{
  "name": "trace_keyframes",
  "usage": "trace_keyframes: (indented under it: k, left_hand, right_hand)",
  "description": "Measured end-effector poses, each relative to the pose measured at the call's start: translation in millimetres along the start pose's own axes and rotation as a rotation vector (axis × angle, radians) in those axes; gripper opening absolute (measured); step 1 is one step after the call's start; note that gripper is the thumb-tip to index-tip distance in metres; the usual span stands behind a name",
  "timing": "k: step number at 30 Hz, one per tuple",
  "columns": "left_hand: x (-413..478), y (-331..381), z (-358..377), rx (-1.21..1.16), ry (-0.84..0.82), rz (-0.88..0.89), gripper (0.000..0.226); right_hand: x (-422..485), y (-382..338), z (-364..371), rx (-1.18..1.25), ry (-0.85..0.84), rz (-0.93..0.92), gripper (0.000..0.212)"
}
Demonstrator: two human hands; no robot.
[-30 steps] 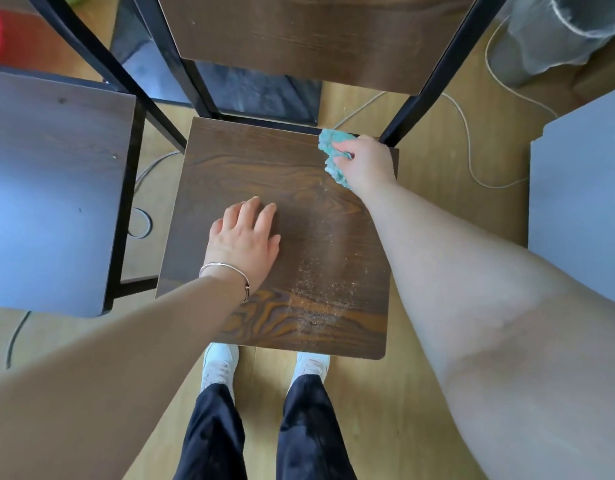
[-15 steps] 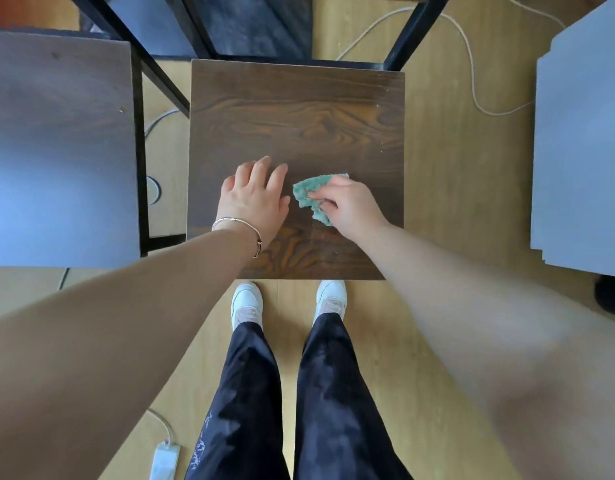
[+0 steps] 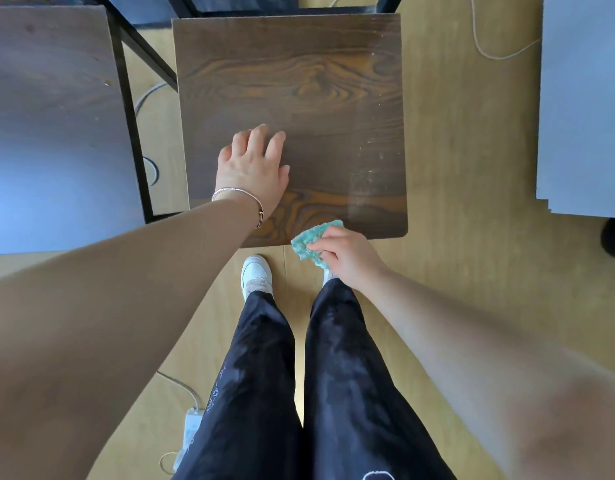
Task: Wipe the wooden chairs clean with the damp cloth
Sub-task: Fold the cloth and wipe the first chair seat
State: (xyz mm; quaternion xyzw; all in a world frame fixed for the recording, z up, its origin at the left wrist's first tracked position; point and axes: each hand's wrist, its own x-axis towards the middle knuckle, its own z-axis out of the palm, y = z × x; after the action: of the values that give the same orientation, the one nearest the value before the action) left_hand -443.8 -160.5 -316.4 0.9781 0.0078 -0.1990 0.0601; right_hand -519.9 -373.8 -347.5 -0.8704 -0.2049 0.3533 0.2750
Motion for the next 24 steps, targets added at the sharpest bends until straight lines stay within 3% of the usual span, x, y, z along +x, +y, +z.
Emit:
trace_keyframes:
  k: [3,11,14,20,24]
  left_hand:
    - [6.2,3.2,-6.7,0.003,-0.004,-0.01,0.053]
    - [49.7,18.3,-28.0,-0.002,0.039,-0.022,0.054]
    - [74.0,24.8,-36.2,-0.026,0.077,-0.047,0.054]
    - [107.4,30.3,-41.5,-0.027,0.135,-0.034,0.053]
    - [116.4,25.6,-40.2,-0.008,0.117,-0.057,0.053]
  right_hand:
    - [-20.6,3.1,5.2,0.065,0.007,0.043,0.027]
    - [19.3,16.6,-82.9,0.333,0.459,0.21,0.024]
    - [73.9,33.8,-143.3,0.283,0.608,0.214,0.024]
    - [187.4,52.6,-234.9,0.229,0.658,0.27,0.025]
    - [223.0,54.4,-237.0,0.144,0.604,0.324,0.027]
